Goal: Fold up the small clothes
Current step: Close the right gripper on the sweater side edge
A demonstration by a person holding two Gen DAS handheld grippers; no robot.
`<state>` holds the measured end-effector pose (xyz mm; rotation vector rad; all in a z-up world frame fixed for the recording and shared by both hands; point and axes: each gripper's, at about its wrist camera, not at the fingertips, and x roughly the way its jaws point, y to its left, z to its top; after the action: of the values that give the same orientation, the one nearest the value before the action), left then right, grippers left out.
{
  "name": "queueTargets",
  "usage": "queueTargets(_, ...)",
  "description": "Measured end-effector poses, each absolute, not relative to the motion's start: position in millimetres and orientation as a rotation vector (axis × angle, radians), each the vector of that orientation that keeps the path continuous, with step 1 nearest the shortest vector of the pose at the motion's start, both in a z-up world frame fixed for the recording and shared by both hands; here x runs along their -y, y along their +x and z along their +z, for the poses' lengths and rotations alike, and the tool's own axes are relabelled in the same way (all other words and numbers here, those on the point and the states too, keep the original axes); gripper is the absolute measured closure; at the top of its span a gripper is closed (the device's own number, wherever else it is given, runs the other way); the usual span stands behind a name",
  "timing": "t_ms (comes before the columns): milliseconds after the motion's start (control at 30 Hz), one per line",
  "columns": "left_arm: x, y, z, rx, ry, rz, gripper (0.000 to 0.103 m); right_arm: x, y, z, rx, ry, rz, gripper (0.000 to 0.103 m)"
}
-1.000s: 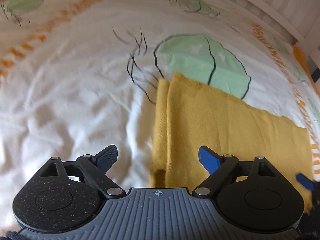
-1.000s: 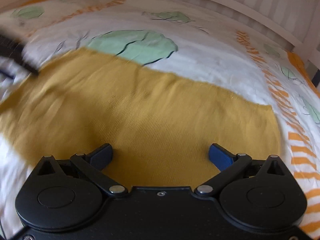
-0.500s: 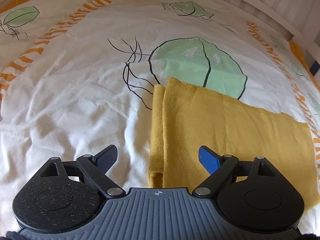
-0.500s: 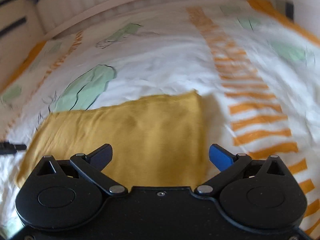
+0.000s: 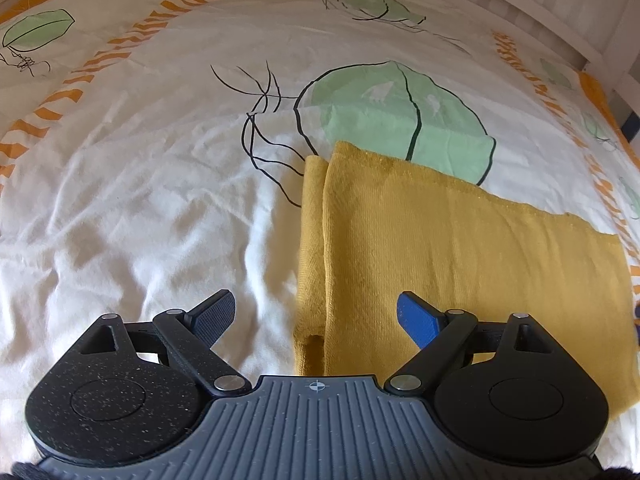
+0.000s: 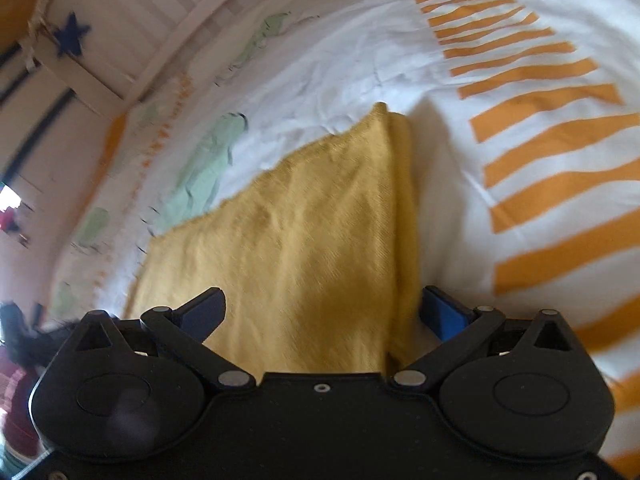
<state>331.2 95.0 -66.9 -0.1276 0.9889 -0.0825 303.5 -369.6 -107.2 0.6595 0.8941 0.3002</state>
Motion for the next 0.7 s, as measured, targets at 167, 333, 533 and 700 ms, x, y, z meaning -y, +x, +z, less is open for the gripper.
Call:
queueTargets(167,-96,333,-67,-0.990,-0.127,-0.081,0.015,364,316,-113,-0.852,0.715,0.338,0.000)
queueTargets(333,-101,334,-66,-0.994,-0.143,-0.079,0.015,362,316,-110,-0.856,0.697,0.343,0.012)
queueTargets(533,-100,333,-62,-0.981,-0.137,-0.082,0.015,361,312,-102,-0.879,0.665,0.268,0.069)
queueTargets(700,-104,333,-53,-0.958,-0.137,-0.077,0.015,331,317,-70,-0.881,0.576,0.245,0.073)
